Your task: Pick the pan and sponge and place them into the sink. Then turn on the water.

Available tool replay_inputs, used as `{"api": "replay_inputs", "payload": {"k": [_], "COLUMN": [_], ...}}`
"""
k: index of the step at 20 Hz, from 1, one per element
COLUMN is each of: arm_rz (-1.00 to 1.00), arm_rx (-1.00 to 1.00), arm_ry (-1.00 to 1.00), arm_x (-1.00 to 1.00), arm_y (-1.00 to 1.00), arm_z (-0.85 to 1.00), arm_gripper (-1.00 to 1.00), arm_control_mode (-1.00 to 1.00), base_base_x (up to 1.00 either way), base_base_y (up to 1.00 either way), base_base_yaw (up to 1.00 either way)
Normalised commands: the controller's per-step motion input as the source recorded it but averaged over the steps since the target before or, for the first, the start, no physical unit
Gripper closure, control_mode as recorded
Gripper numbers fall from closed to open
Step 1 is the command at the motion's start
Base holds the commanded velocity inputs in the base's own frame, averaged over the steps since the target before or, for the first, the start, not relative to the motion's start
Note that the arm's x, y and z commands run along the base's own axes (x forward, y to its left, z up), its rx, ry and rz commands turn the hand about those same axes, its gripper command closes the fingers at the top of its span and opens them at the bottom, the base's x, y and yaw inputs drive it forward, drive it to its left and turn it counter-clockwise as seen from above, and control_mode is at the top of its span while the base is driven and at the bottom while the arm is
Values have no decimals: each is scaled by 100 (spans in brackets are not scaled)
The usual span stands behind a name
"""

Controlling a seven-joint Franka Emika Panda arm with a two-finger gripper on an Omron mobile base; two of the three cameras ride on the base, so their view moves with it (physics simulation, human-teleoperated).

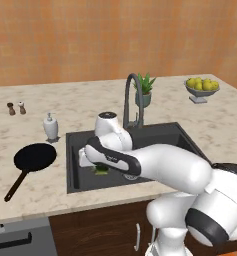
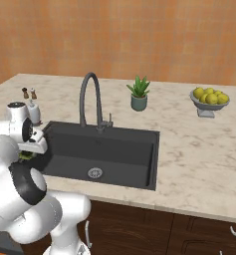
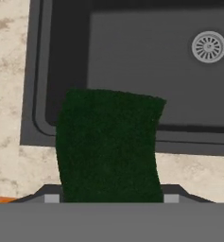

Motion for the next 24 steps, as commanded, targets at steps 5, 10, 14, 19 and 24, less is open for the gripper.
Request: {"api": "replay_inputs", "payload": {"k": [5,10,14,19,24], "arm_rz": [0,2,3,3,5], "arm_rx": [0,0,0,0,0], "arm_ry": [0,0,0,0,-1], "arm_x": [7,2,4,3,5], "arm_y": [-56,-77,-91,-100,-87], "arm_z": [0,0,0,0,0], "arm_gripper": [100,100,100,100,100], "arm_control_mode": [-100,-100,-100,-100,-100], "base_base_x": [0,0,0,0,0], "base_base_y": [0,0,0,0,0], "base_base_yaw": [0,0,0,0,0]}}
